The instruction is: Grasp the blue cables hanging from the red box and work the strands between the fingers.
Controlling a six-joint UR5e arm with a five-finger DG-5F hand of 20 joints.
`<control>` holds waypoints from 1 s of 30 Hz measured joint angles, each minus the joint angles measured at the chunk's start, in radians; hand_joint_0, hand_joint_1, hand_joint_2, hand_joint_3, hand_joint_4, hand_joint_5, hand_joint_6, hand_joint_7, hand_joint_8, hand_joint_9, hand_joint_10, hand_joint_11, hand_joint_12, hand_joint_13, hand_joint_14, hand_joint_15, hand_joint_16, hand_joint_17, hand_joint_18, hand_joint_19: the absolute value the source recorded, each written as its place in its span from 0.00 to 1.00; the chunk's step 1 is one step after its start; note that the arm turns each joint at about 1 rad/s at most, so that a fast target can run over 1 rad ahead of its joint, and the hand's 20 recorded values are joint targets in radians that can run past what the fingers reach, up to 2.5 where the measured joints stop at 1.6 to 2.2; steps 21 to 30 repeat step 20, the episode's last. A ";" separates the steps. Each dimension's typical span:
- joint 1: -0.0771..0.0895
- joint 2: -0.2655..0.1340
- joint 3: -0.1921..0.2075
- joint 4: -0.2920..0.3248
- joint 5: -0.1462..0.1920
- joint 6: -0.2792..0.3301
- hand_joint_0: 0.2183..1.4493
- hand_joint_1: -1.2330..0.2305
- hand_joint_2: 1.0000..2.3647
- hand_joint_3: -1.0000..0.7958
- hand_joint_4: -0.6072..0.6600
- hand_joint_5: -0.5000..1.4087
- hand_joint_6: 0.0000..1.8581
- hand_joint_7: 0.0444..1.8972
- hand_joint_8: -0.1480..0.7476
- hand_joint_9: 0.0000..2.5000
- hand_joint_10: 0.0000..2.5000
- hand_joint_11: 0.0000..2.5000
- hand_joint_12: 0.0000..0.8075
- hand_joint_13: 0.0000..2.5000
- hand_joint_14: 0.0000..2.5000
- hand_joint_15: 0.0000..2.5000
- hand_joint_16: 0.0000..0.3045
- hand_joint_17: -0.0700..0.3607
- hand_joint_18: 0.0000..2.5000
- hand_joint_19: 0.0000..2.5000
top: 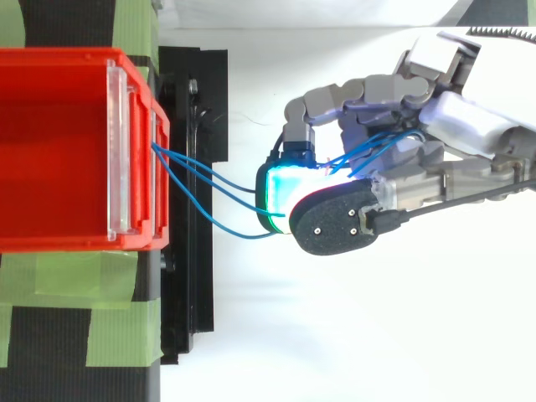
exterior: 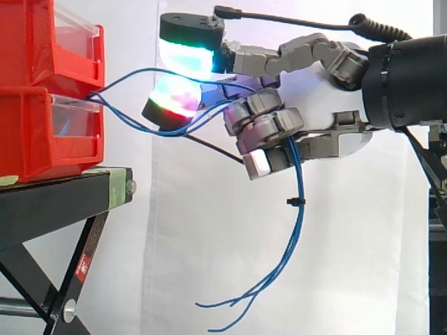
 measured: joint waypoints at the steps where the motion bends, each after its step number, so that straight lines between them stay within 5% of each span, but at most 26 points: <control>1: 0.000 0.000 0.000 0.000 0.000 0.000 0.54 0.30 0.02 0.42 0.42 0.52 0.27 0.67 0.63 0.26 1.00 0.97 0.63 0.40 1.00 0.63 0.19 0.46 0.51 0.33; 30: 0.000 0.000 0.000 0.000 0.000 0.000 0.54 0.30 0.02 0.42 0.42 0.52 0.27 0.68 0.63 0.26 1.00 0.97 0.63 0.40 1.00 0.63 0.19 0.46 0.51 0.33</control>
